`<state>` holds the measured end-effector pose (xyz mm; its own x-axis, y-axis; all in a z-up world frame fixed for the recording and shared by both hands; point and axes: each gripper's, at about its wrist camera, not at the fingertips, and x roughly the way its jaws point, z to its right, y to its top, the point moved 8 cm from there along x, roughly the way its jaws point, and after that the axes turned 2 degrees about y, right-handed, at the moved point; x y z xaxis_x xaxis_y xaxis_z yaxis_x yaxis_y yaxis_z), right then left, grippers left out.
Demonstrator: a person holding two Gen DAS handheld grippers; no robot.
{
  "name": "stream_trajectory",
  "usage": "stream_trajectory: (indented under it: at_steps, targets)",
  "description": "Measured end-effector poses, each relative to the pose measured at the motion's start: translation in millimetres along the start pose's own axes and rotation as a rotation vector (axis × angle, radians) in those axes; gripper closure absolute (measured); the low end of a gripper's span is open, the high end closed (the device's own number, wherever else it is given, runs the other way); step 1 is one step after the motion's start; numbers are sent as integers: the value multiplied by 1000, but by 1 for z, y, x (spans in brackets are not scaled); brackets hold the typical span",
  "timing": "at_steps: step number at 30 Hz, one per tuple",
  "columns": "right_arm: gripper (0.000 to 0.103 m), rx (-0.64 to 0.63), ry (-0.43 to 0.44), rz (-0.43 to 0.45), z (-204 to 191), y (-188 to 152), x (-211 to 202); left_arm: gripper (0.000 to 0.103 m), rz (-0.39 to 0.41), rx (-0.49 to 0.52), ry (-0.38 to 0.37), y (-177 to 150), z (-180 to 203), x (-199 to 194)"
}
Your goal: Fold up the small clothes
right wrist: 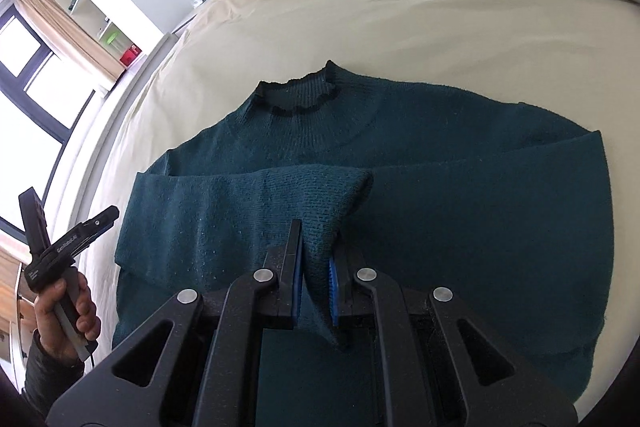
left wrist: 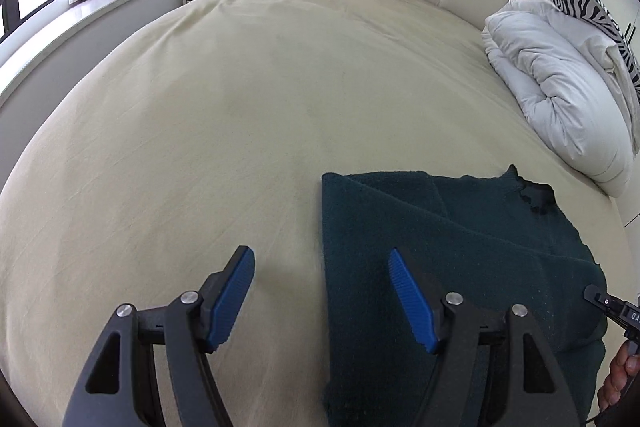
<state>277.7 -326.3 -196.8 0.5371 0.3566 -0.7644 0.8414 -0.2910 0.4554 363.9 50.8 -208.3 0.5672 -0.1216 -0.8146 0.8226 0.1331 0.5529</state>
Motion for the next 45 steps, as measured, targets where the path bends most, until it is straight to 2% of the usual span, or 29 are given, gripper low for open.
stream_trajectory:
  at_steps: [1, 3, 4, 5, 7, 11, 16, 19, 21, 25, 26, 28, 29, 30, 31, 32, 33, 34, 35, 36, 37, 38, 40, 45]
  targets:
    - [94, 9, 4, -2, 2, -2, 2, 41, -7, 11, 6, 1, 3, 6]
    - [93, 32, 19, -9, 9, -8, 7, 63, -18, 39, 25, -1, 8, 15]
    - [93, 39, 20, -12, 12, -9, 8, 68, -10, 59, 35, -1, 11, 17]
    - [93, 42, 19, -15, 15, -9, 12, 84, 1, 80, 37, -2, 15, 18]
    - [93, 40, -2, -24, 19, -13, 18, 91, 20, 105, 52, -3, 18, 16]
    - [96, 63, -34, -16, 28, -15, 20, 95, 46, 85, 32, -1, 10, 7]
    - [97, 73, -23, 65, 21, 0, 3, 94, 68, 76, 42, -9, 6, 11]
    - [97, 79, -72, 1, 34, -4, 27, 94, 62, 83, 44, -7, 6, 14]
    - [97, 109, -46, 0, 42, -9, 38, 94, 61, 95, 46, -7, 7, 14]
    - [96, 151, -5, 22, 45, -7, 36, 86, 53, 37, 6, -7, 0, 2]
    - [92, 149, -5, 24, 43, -7, 34, 81, 49, 18, -6, -7, -3, -4]
    - [91, 160, -8, 18, 39, -7, 28, 58, 62, -2, -18, -10, -6, -21]
    - [86, 172, 8, 16, 37, -7, 25, 36, 75, -1, -15, -13, -7, -29]
    - [81, 184, 32, 21, 34, -8, 19, 27, 82, 16, 2, -18, -7, -34]
    - [64, 188, 45, 30, 31, -10, 15, 27, 74, 38, 17, -24, -6, -34]
    - [52, 186, 51, 40, 28, -13, 11, 33, 54, 58, 22, -32, -4, -30]
    - [52, 166, 44, 50, 22, -18, 8, 52, 29, 70, 19, -40, -3, -24]
    - [52, 139, 29, 38, 20, -22, 10, 58, 18, 77, 19, -46, -3, -20]
    - [59, 107, 6, 10, 17, -27, 15, 64, 24, 83, 23, -48, -4, -19]
    - [67, 69, -37, -24, 16, -34, 24, 76, 27, 91, 22, -49, -3, -20]
    - [80, 45, -76, -30, 17, -37, 28, 83, 23, 102, 7, -49, -1, -20]
    - [87, 29, -104, -27, 18, -38, 29, 90, 20, 113, 1, -49, 1, -20]
    - [95, 51, -97, -26, 20, -36, 27, 93, 35, 147, 19, -50, 3, -25]
    - [96, 28, -99, 8, 11, -34, 17, 94, 49, 174, 41, -56, 0, -21]
